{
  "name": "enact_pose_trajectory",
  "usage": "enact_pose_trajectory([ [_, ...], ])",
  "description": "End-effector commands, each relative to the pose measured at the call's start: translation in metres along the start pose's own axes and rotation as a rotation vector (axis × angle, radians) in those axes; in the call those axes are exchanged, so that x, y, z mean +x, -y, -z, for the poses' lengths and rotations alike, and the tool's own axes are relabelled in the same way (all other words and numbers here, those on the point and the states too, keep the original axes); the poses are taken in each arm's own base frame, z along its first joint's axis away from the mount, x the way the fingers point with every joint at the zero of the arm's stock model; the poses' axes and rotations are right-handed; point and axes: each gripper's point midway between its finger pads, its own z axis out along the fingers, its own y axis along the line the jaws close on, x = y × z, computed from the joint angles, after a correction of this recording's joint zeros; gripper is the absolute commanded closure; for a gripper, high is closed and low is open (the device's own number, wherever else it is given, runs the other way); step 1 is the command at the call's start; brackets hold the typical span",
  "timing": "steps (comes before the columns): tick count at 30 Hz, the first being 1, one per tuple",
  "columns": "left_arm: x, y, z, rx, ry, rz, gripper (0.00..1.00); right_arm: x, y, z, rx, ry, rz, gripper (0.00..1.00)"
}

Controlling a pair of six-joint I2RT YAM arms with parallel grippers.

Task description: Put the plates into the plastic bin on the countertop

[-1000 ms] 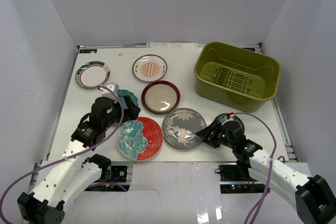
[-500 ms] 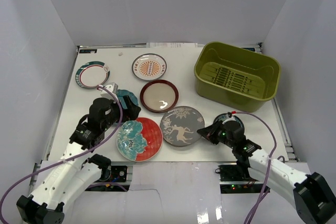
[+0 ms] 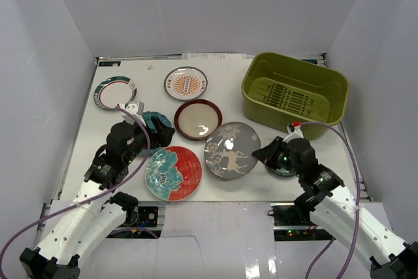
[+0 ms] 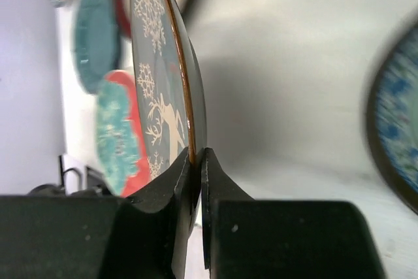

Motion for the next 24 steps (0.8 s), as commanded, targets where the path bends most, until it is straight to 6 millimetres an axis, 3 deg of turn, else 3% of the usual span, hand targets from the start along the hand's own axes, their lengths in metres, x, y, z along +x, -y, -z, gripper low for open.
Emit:
enact_pose_trajectory([
  [1, -0.014, 0.010, 0.003, 0.043, 0.052, -0.014, 0.08, -0.083, -0.145, 0.047, -0.398, 0.193, 0.125, 0.92],
  [2, -0.015, 0.011, 0.005, 0.050, 0.057, -0.014, 0.08, -0.092, -0.160, 0.052, -0.422, 0.213, 0.140, 0.92],
  [3, -0.016, 0.012, 0.006, 0.054, 0.063, -0.016, 0.08, -0.114, -0.188, 0.072, -0.475, 0.280, 0.183, 0.92],
  [7, -0.025, 0.022, 0.019, 0.099, 0.112, -0.004, 0.08, -0.173, -0.229, 0.089, -0.442, 0.460, 0.273, 0.92],
  [12, -0.016, 0.044, 0.030, 0.216, 0.095, 0.013, 0.08, -0.250, -0.240, 0.104, -0.275, 0.684, 0.364, 0.92],
  [13, -0.011, 0.051, 0.031, 0.244, 0.078, 0.023, 0.06, -0.258, -0.233, 0.090, -0.218, 0.666, 0.383, 0.92],
  [14, -0.007, 0.056, 0.032, 0.273, 0.062, 0.028, 0.02, -0.282, -0.233, 0.102, -0.178, 0.725, 0.401, 0.92],
  [15, 0.000, 0.067, 0.034, 0.333, 0.024, 0.032, 0.02, -0.293, -0.227, 0.101, -0.141, 0.737, 0.408, 0.92],
  [16, 0.004, 0.078, 0.036, 0.383, -0.003, 0.059, 0.02, -0.312, -0.209, 0.092, -0.065, 0.746, 0.401, 0.92],
  [18, 0.020, 0.100, 0.038, 0.494, -0.103, 0.077, 0.02, -0.323, -0.201, 0.087, -0.059, 0.695, 0.415, 0.92],
  [19, 0.020, 0.114, 0.041, 0.560, -0.122, 0.095, 0.02, -0.339, -0.178, 0.076, 0.004, 0.677, 0.387, 0.92],
  [21, 0.036, 0.124, 0.038, 0.619, -0.204, 0.113, 0.02, -0.343, -0.164, 0.069, 0.009, 0.638, 0.373, 0.92],
  [24, 0.053, 0.145, 0.040, 0.747, -0.286, 0.151, 0.02, -0.360, -0.121, 0.052, 0.098, 0.613, 0.327, 0.92],
])
